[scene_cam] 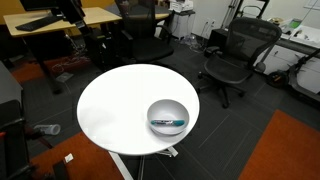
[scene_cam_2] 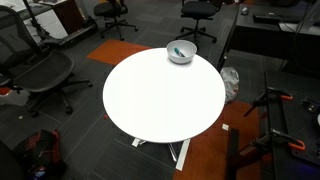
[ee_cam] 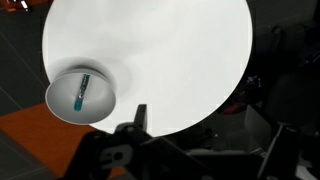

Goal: Remove the marker from the bowl and put it on the table

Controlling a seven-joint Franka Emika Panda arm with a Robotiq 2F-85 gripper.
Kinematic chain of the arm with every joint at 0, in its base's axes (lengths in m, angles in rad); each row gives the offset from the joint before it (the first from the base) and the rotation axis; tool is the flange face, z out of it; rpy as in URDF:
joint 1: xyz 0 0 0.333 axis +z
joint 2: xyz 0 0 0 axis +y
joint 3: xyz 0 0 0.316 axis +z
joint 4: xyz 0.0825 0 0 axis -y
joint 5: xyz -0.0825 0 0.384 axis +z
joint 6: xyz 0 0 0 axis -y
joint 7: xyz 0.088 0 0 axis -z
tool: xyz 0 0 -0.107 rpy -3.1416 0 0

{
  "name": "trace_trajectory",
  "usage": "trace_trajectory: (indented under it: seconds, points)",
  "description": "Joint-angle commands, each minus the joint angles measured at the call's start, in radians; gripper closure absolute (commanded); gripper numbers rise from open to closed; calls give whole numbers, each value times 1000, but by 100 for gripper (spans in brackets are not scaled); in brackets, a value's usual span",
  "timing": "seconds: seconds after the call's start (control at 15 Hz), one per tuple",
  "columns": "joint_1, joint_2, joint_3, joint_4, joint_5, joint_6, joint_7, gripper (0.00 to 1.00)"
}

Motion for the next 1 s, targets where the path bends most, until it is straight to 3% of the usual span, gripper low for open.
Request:
trace_trajectory:
  seconds: [0.0,0.93]
  points:
    - [-36,126,-12,85,-46,50,45,0]
    - [-98,577,-126,411,-7,110,15,0]
